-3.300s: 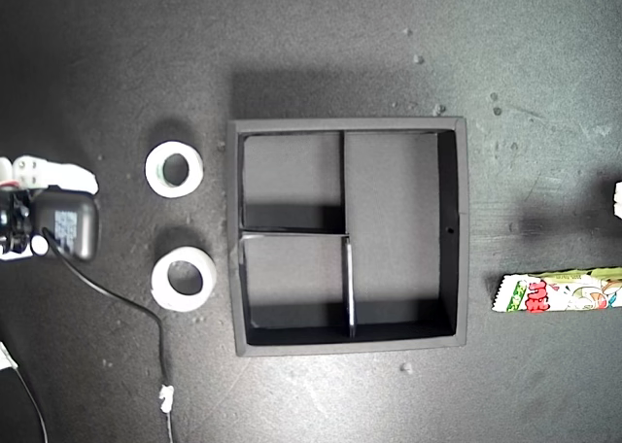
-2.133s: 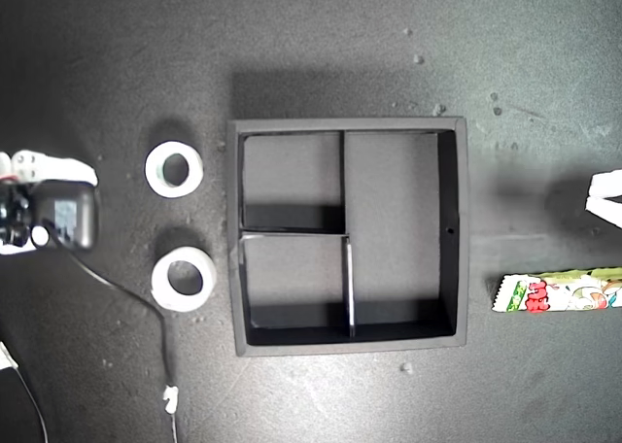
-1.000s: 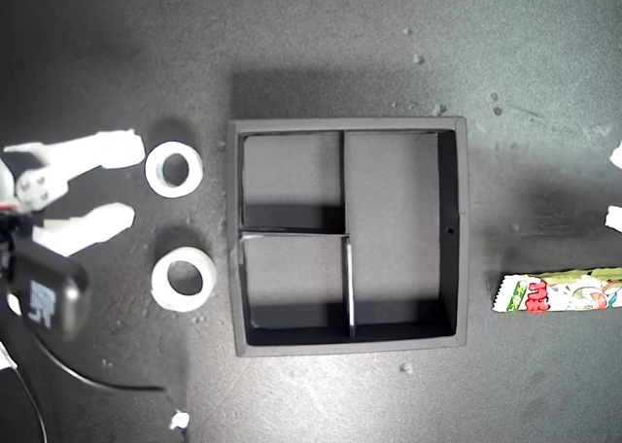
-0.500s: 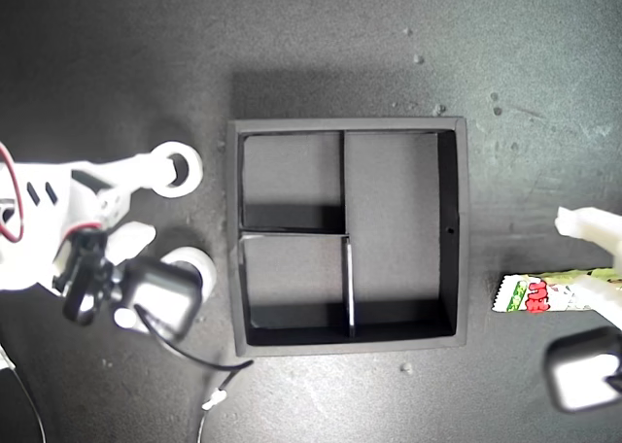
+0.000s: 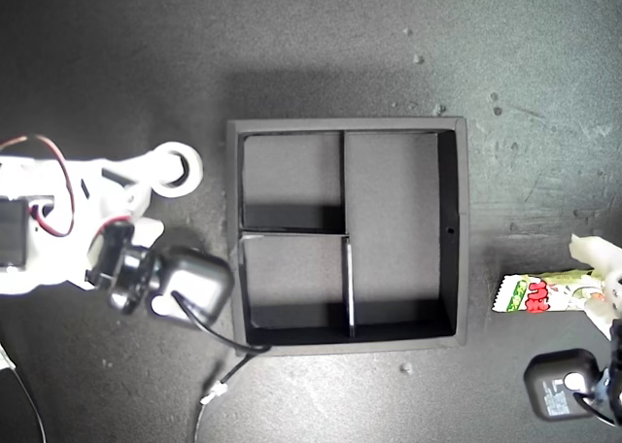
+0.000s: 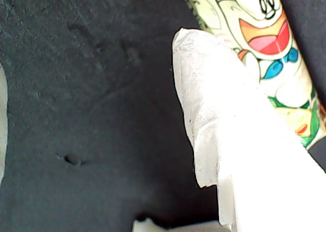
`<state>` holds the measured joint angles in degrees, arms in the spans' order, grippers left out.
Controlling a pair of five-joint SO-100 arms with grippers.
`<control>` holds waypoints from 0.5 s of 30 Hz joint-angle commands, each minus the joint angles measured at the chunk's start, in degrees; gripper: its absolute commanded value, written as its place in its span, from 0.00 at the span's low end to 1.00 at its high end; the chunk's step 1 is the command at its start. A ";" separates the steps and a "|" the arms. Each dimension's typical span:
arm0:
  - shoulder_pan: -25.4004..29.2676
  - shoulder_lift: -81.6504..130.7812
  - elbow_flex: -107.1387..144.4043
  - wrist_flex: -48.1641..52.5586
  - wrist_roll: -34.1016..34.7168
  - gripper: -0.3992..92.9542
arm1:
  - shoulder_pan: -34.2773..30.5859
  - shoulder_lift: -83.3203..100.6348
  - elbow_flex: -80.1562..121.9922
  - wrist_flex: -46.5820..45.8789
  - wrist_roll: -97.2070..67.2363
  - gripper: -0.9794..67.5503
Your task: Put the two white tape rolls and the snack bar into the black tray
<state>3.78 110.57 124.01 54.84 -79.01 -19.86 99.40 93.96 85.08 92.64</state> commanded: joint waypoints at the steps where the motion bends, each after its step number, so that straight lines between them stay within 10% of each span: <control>1: -0.88 -0.88 -2.90 -1.23 -0.35 0.21 | -0.88 0.26 0.35 -1.05 0.44 0.33; 15: -4.39 -9.49 -4.31 -2.46 -4.31 0.19 | -4.13 0.35 3.69 -3.52 5.27 0.36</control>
<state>1.49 101.43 121.90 53.09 -80.42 -23.29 99.40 97.91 81.83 96.33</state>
